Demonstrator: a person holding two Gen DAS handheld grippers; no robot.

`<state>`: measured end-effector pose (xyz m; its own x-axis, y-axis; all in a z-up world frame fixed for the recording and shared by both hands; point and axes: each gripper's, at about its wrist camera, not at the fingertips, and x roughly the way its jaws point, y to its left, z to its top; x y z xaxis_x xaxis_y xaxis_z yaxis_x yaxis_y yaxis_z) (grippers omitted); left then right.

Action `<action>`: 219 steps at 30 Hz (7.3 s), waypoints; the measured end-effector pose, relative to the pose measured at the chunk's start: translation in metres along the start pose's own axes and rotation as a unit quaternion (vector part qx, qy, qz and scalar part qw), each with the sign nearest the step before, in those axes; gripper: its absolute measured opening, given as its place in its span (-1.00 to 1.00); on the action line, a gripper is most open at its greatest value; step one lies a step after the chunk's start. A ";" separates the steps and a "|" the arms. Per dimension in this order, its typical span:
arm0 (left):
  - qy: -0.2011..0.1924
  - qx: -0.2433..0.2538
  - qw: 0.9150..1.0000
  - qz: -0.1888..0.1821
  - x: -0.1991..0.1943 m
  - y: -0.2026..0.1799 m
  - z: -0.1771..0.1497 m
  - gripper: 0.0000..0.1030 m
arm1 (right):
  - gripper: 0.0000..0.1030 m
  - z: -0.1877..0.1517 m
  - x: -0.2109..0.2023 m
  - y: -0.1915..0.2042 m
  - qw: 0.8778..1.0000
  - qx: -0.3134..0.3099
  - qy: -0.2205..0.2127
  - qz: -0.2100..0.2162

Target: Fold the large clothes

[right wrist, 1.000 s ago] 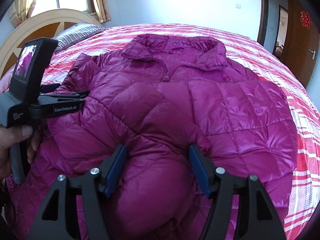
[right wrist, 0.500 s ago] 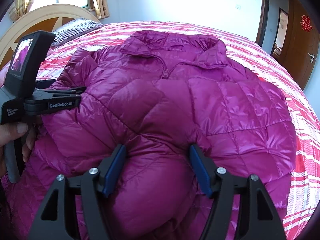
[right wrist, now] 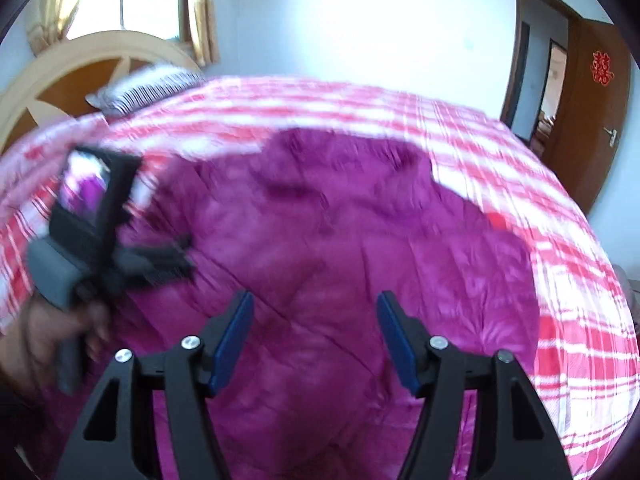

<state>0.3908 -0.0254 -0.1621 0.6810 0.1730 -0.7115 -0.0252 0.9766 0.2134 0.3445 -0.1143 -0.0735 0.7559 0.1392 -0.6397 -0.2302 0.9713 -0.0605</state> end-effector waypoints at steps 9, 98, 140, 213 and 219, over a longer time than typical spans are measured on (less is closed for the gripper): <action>-0.002 -0.001 1.000 0.000 -0.002 -0.001 -0.001 0.86 | -0.13 -0.007 0.070 0.023 0.997 -0.015 0.071 0.030; -0.027 0.057 0.995 -0.071 0.048 -0.065 0.161 0.40 | 0.08 -0.018 0.077 0.009 0.995 0.012 0.045 0.092; -0.067 -0.095 0.965 -0.235 0.015 -0.012 0.177 -0.30 | -0.75 0.079 0.182 -0.150 0.989 -0.139 0.036 -0.040; 0.033 -0.005 0.993 -0.112 0.082 -0.079 0.118 0.98 | 0.07 0.083 0.211 -0.130 0.996 0.023 0.081 -0.025; 0.035 -0.011 0.992 -0.119 0.086 -0.076 0.119 0.98 | 0.08 0.082 0.212 -0.126 0.996 0.014 0.084 -0.034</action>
<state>0.5386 -0.0999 -0.1595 0.6168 -0.0558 -0.7851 0.1141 0.9933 0.0190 0.5839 -0.1915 -0.1384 0.6553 0.0414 -0.7542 -0.1631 0.9827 -0.0878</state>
